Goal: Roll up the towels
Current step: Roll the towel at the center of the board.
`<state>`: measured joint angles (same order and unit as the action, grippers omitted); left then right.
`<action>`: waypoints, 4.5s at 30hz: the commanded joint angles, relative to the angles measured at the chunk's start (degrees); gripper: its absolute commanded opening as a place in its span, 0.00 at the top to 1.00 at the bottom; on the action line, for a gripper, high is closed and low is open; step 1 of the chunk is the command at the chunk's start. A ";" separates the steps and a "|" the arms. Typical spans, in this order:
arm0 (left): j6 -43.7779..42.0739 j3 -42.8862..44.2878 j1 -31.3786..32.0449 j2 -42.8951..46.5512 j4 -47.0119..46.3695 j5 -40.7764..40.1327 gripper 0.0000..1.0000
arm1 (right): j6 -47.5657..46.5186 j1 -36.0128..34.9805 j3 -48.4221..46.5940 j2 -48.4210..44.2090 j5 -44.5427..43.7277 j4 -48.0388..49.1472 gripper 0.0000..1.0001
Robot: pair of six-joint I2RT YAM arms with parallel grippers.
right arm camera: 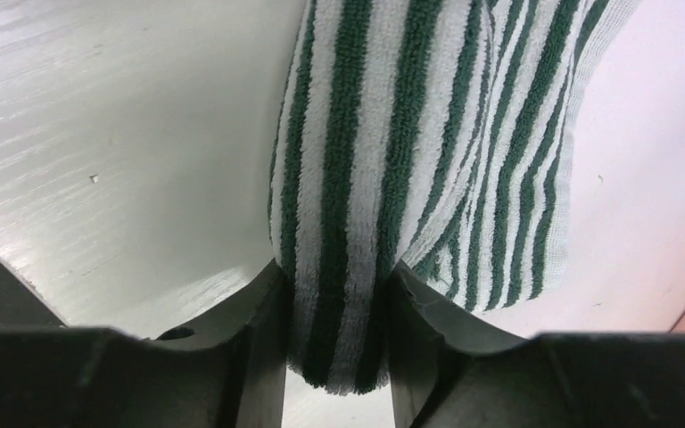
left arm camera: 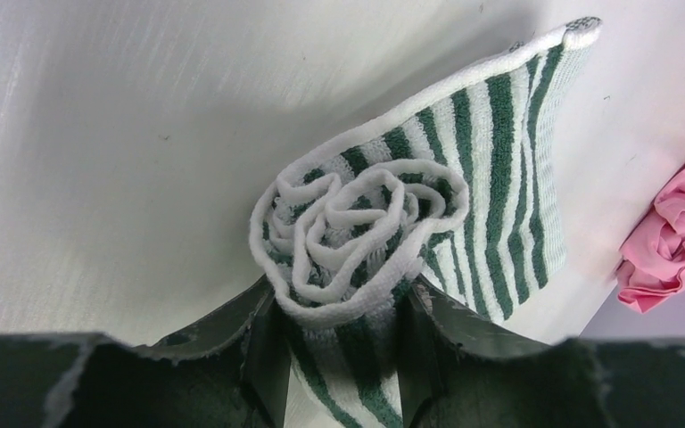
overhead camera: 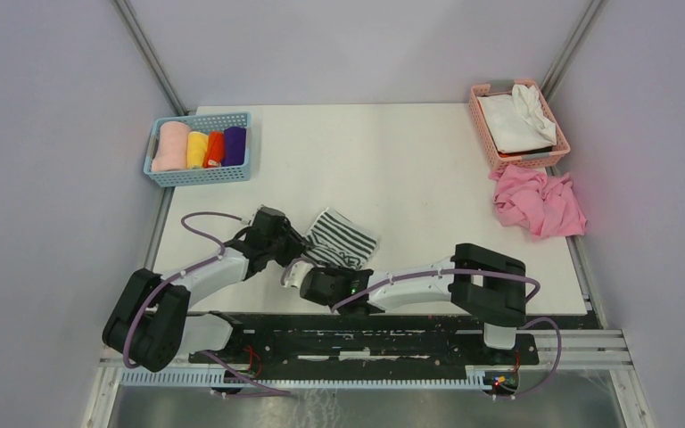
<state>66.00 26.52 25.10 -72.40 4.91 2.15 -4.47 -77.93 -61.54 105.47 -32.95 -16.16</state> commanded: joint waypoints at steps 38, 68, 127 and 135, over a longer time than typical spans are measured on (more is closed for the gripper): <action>-3.48 4.79 -0.60 1.78 -2.99 1.92 0.07 | 35.85 40.48 6.62 15.32 94.48 19.60 0.98; -8.09 7.03 2.14 -8.28 7.19 -5.16 0.65 | 11.52 21.28 -1.47 -22.45 31.98 -18.77 0.09; -2.38 -6.32 -5.25 29.70 5.31 1.20 0.05 | 45.28 38.00 10.26 13.14 92.95 31.52 0.76; 3.31 -13.67 -5.31 21.77 -14.21 9.75 0.05 | 50.36 40.33 10.83 18.38 94.40 36.64 0.73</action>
<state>64.40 15.07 19.99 -47.16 5.69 6.00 43.72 -37.91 -53.25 118.78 66.11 22.06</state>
